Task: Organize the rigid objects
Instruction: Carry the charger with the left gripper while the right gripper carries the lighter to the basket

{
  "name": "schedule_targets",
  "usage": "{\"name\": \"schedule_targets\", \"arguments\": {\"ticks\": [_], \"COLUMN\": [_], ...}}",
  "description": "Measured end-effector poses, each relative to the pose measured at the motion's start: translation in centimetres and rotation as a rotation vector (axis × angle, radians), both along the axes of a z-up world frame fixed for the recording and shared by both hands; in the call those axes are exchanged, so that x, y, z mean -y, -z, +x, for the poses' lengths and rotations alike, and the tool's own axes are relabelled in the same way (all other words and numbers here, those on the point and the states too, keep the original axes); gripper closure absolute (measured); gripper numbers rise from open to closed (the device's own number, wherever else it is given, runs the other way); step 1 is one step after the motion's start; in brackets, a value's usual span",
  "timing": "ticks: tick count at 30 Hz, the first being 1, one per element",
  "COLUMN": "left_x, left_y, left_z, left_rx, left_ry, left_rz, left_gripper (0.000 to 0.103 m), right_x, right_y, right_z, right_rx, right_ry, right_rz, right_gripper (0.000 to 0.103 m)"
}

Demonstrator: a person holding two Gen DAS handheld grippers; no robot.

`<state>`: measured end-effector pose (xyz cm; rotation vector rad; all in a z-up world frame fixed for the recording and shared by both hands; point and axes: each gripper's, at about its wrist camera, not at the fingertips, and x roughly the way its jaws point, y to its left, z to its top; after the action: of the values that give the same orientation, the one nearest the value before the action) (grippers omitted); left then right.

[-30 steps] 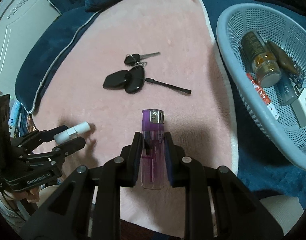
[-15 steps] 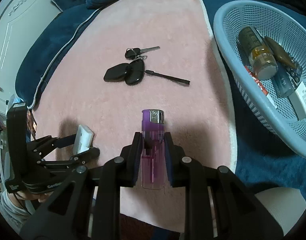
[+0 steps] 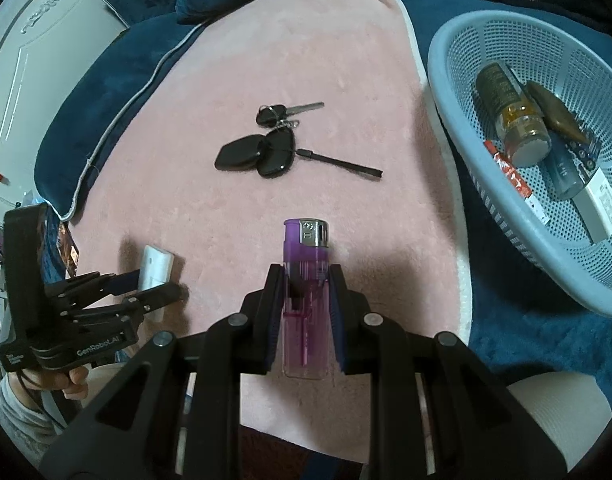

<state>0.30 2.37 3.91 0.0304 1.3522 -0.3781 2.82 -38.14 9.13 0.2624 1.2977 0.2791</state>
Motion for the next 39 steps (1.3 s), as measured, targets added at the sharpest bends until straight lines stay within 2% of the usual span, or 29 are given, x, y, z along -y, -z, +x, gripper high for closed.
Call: {"name": "schedule_targets", "arguments": {"ticks": [9,14,25,39], "left_x": [3.0,5.1,10.7,18.9], "left_y": [-4.6,-6.0,-7.9,-8.4], "left_z": [0.9,1.2,1.5,2.8], "left_rx": [0.081,0.110,0.141,0.144], "left_ry": [-0.023,-0.011,0.061,0.188], "left_rz": [0.003,-0.001,-0.009,-0.033], "left_gripper": [0.057,0.057,0.057,0.057], "right_x": [1.0,2.3,6.5,13.6], "right_y": [-2.3,-3.3,-4.8,-5.0], "right_z": [0.1,0.2,0.7,1.7], "right_rx": [0.050,0.073,0.102,0.112], "right_ry": [0.021,0.048,0.135,0.272], "right_rz": [0.022,0.024,0.028,0.007], "right_gripper": [0.081,0.081,0.081,0.081]}}
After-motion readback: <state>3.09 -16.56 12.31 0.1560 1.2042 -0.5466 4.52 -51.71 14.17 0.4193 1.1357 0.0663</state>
